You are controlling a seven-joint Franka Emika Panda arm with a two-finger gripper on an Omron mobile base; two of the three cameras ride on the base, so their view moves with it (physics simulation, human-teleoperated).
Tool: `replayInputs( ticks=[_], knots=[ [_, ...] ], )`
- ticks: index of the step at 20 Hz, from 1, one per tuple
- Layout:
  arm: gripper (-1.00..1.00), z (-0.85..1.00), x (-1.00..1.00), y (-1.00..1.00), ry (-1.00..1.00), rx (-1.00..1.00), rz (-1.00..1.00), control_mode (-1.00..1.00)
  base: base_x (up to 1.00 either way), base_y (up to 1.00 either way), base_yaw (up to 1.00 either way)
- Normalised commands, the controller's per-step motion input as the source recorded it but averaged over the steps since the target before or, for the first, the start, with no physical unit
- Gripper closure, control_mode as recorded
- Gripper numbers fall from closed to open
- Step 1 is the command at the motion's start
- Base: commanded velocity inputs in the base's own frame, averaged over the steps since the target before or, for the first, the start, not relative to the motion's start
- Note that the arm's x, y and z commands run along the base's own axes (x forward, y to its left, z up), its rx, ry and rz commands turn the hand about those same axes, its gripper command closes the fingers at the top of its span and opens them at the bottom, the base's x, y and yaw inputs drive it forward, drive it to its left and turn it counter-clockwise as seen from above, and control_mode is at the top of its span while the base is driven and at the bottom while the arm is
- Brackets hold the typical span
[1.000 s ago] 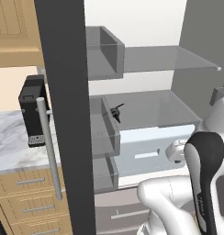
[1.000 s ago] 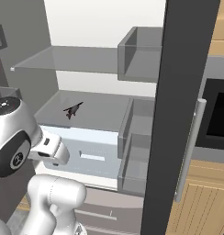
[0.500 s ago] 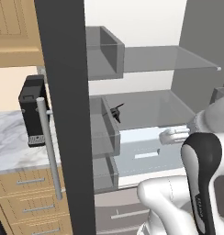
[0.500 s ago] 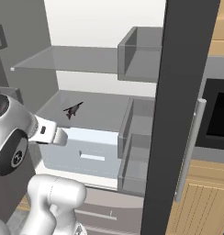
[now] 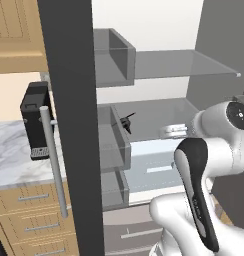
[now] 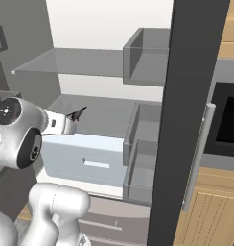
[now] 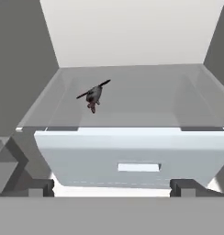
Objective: Gather the mushroom and bell pepper from the fridge and place them on a tray on the dining counter. Then gather the fishs from the fridge and place them on the other tray.
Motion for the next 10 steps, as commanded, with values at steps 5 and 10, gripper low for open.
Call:
replayInputs(
  ticks=[5,10],
  knots=[
    [-1.00,0.00,0.59,0.08,-0.07,0.00,0.00,-1.00,0.00,0.00,0.00],
    [-1.00,0.00,0.40,0.26,0.00,0.00,0.00,-1.00,0.00,0.00,0.00]
  ],
)
